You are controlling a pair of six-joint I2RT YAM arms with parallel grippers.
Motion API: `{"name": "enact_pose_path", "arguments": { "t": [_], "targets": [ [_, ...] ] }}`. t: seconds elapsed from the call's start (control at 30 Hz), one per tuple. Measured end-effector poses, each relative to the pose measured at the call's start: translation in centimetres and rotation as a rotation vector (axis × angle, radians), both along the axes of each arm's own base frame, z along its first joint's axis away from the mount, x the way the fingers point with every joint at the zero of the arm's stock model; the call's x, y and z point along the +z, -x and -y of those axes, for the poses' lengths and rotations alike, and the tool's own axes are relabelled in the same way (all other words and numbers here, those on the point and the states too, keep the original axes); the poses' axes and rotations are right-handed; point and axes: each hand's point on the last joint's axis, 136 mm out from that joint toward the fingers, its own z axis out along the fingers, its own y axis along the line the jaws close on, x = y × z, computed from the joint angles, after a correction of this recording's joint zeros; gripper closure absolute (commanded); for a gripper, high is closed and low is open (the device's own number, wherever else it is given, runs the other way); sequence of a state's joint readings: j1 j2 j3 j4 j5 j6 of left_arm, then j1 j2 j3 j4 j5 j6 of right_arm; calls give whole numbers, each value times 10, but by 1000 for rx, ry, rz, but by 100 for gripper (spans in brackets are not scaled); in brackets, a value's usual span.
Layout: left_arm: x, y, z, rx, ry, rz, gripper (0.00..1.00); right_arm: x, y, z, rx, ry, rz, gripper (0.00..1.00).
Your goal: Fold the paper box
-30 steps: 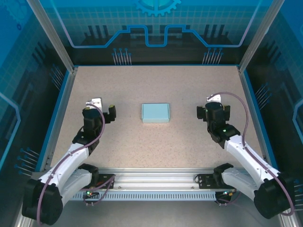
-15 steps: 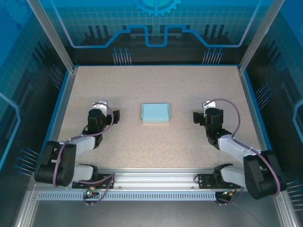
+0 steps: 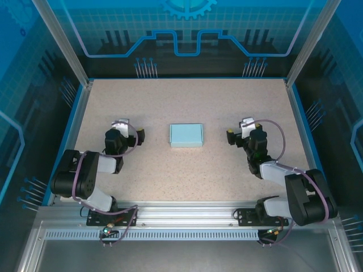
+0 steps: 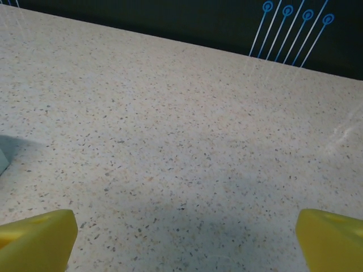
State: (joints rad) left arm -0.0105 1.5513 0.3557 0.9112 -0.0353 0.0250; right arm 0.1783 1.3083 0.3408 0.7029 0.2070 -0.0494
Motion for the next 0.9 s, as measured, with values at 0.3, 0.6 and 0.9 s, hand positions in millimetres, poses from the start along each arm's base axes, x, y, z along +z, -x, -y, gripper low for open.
{"name": "enact_pose_path", "arguments": {
  "t": [0.3,0.6,0.9],
  "targets": [
    [5,-5,-5,11,10,11,1,-42,-16,13,4,-35,-108,0],
    [5,-5,-5,16,21,10,1,-30,-26,17,4,-68,-81,0],
    [5,-5,-5,16,21,10,1,-30,-26,16,6,-69,-81,0]
  ]
}}
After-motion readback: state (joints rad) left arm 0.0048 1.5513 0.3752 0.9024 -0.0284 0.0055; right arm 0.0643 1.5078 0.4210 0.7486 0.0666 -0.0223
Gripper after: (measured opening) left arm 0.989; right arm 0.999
